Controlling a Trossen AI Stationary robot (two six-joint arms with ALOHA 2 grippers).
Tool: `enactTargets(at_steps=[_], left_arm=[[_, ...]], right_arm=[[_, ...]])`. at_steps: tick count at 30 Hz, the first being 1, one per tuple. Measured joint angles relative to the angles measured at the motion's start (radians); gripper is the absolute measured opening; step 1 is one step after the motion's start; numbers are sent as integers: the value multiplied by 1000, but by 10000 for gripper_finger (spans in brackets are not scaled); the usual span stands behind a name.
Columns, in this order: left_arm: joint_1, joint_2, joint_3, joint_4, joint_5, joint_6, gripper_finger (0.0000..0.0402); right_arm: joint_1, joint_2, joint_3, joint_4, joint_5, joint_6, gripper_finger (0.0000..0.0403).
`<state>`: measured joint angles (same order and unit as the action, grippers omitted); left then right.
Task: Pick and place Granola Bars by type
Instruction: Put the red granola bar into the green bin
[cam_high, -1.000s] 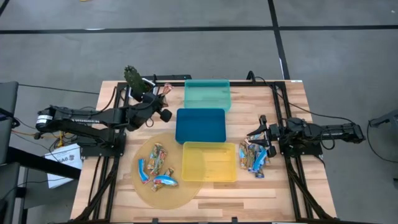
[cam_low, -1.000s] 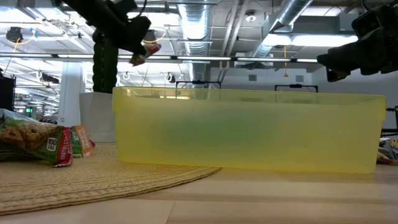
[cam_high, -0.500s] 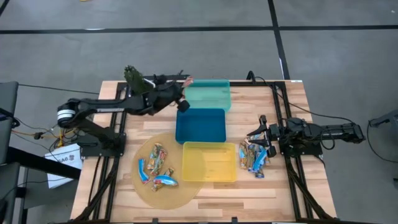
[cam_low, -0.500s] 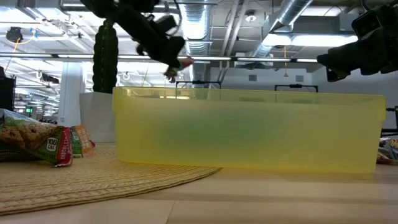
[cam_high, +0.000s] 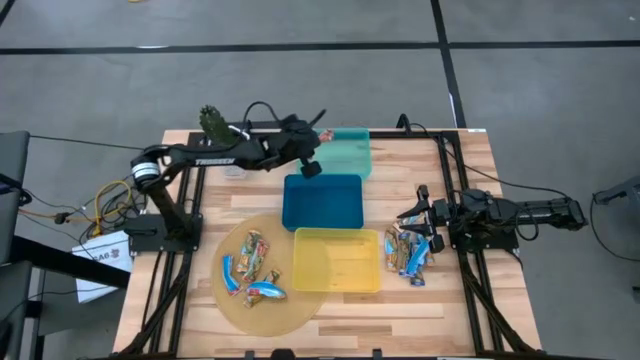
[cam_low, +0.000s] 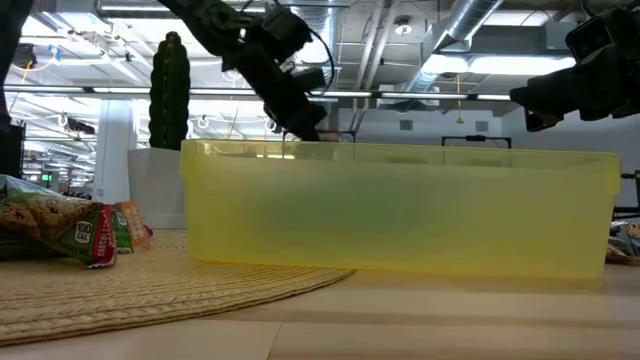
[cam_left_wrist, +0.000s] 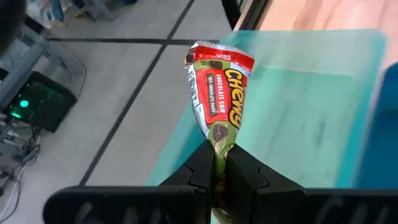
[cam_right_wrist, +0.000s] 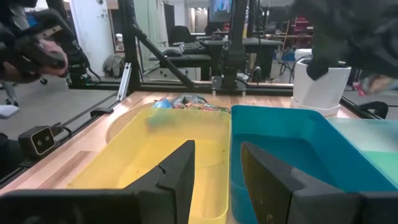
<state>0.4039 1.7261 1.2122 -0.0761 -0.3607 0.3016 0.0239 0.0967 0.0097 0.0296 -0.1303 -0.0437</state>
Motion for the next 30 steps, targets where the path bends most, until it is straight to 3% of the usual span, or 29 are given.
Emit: enactTargets(at_steps=[11, 21, 30], left_arm=[[41, 54, 19, -4, 12, -175, 16], [82, 54, 9, -38, 76, -565, 16], [118, 59, -19, -38, 92, -672, 16]], right_arm=[[0, 0, 0, 0, 0, 0, 124], [0, 0, 0, 0, 0, 0, 124], [0, 0, 0, 0, 0, 0, 124]])
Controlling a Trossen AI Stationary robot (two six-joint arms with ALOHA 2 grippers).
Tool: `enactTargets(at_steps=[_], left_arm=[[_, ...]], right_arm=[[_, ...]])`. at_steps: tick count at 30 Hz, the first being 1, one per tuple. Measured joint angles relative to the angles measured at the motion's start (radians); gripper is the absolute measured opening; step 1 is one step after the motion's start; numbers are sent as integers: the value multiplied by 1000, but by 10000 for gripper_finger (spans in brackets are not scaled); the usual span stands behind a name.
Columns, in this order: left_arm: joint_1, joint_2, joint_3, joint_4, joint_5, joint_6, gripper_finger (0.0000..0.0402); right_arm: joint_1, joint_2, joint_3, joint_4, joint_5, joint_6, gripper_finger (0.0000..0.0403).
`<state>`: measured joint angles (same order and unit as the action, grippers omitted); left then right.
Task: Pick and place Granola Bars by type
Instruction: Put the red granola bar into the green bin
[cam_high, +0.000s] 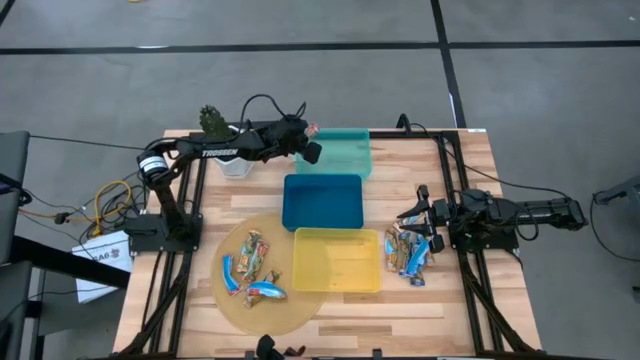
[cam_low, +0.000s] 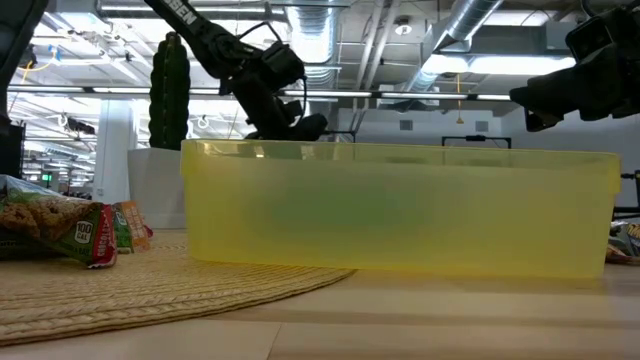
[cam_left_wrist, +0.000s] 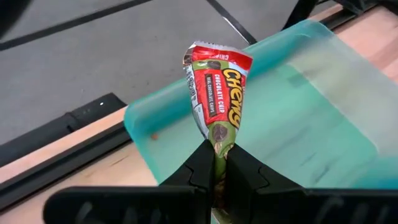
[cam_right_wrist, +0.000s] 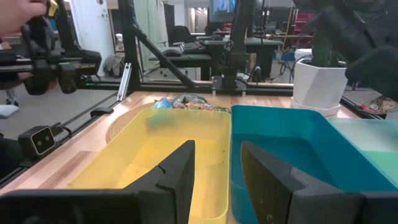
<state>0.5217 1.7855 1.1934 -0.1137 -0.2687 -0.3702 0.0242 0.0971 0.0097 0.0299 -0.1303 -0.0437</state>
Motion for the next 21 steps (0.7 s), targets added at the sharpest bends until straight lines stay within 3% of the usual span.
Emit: enactTargets(at_steps=[9, 16, 21], left_arm=[[2, 105, 0, 72, 82, 3, 16], [9, 117, 1, 72, 22, 3, 18], [11, 117, 1, 68, 37, 3, 43]], right_arm=[[0, 0, 0, 0, 0, 0, 124], [0, 0, 0, 0, 0, 0, 124], [0, 0, 0, 0, 0, 0, 124]])
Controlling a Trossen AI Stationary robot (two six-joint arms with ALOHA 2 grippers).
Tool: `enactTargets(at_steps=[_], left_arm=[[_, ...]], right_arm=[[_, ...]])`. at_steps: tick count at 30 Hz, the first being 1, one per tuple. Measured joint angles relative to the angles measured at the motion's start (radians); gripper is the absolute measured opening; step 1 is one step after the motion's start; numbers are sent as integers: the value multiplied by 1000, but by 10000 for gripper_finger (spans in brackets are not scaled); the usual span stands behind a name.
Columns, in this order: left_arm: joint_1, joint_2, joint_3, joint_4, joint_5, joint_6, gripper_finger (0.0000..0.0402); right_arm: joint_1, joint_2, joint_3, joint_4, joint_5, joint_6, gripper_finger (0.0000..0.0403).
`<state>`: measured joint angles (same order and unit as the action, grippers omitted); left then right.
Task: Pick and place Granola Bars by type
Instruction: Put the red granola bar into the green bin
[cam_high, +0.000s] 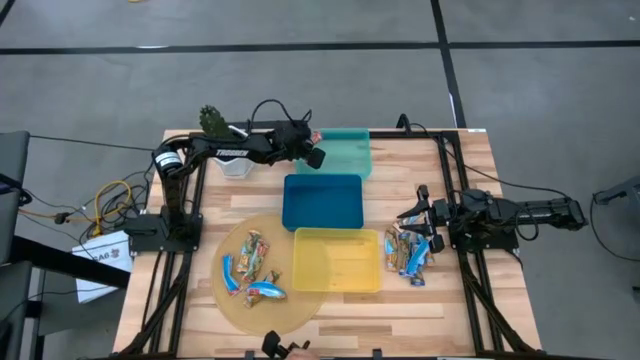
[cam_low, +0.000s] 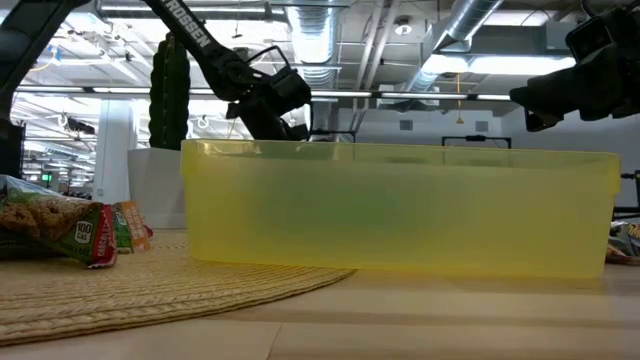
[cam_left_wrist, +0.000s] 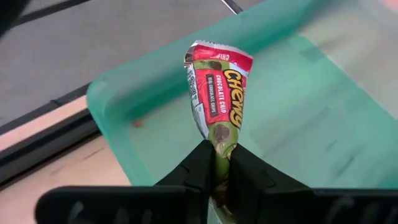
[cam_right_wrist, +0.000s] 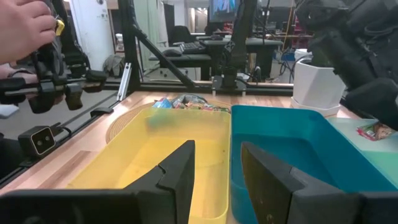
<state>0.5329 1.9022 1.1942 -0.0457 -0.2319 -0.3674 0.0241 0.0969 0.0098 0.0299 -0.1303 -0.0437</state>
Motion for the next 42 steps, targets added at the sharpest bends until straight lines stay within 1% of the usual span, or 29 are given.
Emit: enactTargets(at_steps=[5, 9, 13, 18, 23, 28, 32, 36, 42], left_arm=[[2, 0, 0, -7, -12, -17, 83], [4, 0, 0, -7, -11, -20, 106], [4, 0, 0, -4, -10, -17, 117], [2, 0, 0, 13, 6, -7, 119], [-17, -3, 0, 66, 77, 56, 119], [-51, -24, 0, 107, 116, 127, 119], [-92, -70, 0, 107, 111, 207, 119], [-149, -136, -10, 89, 61, 285, 119], [-255, -239, -76, 62, 44, 446, 119]], right_arm=[[0, 0, 0, 0, 0, 0, 124], [0, 0, 0, 0, 0, 0, 124], [0, 0, 0, 0, 0, 0, 124], [0, 0, 0, 0, 0, 0, 124], [0, 0, 0, 0, 0, 0, 124], [0, 0, 0, 0, 0, 0, 124], [0, 0, 0, 0, 0, 0, 124], [0, 0, 0, 0, 0, 0, 124], [0, 0, 0, 0, 0, 0, 124]])
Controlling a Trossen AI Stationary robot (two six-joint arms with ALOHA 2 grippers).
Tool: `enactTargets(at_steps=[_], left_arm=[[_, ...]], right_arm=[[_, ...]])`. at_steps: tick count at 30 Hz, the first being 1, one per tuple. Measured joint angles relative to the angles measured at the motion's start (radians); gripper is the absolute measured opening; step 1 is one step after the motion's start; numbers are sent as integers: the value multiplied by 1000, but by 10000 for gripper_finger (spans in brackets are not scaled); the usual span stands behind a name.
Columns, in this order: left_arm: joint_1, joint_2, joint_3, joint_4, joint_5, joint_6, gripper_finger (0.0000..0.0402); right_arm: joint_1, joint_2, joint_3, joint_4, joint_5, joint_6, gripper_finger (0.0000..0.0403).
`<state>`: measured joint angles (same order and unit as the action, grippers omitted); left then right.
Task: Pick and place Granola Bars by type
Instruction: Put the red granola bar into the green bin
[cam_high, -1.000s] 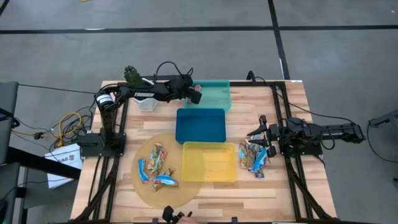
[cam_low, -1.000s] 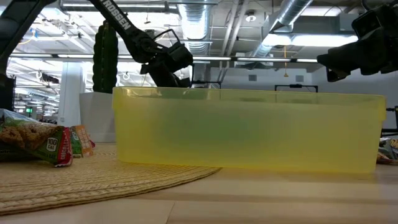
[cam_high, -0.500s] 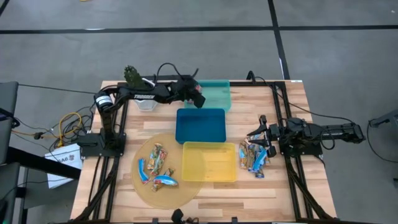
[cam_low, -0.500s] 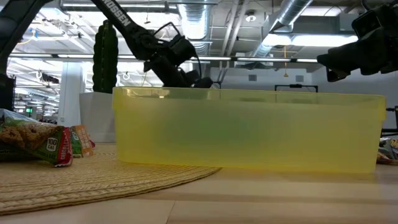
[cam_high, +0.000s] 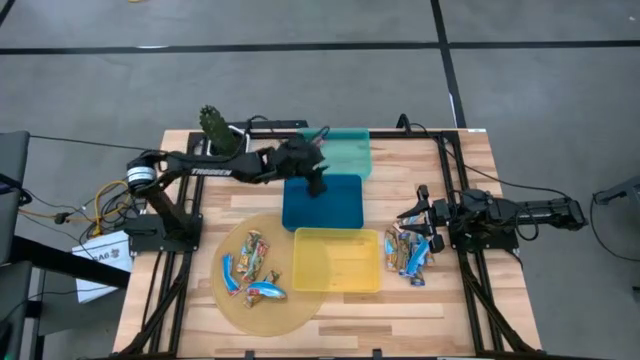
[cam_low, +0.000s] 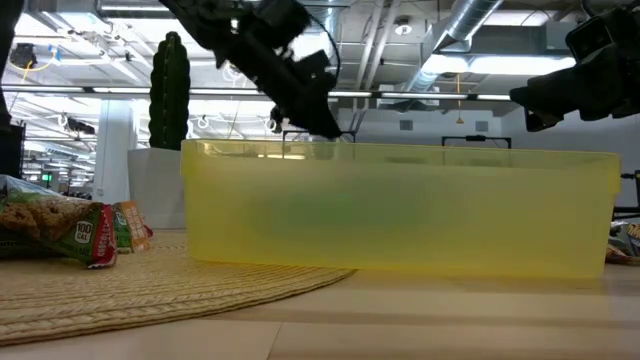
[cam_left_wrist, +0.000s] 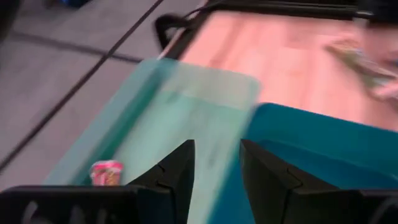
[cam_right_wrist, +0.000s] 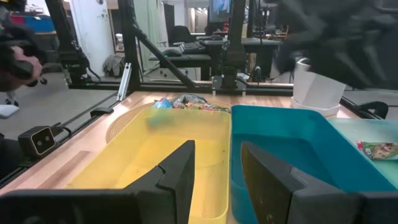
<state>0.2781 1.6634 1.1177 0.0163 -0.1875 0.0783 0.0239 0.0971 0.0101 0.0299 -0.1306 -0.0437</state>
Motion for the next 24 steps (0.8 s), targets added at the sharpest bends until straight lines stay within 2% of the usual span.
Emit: enactTargets(at_steps=[7, 16, 24], left_arm=[[-143, -135, -124, -14, 0, 82, 119], [-325, -268, -253, -92, -1, 95, 119], [-470, -293, -273, -234, -10, -30, 119]], right_arm=[[0, 0, 0, 0, 0, 0, 124], [0, 0, 0, 0, 0, 0, 124], [0, 0, 0, 0, 0, 0, 124]])
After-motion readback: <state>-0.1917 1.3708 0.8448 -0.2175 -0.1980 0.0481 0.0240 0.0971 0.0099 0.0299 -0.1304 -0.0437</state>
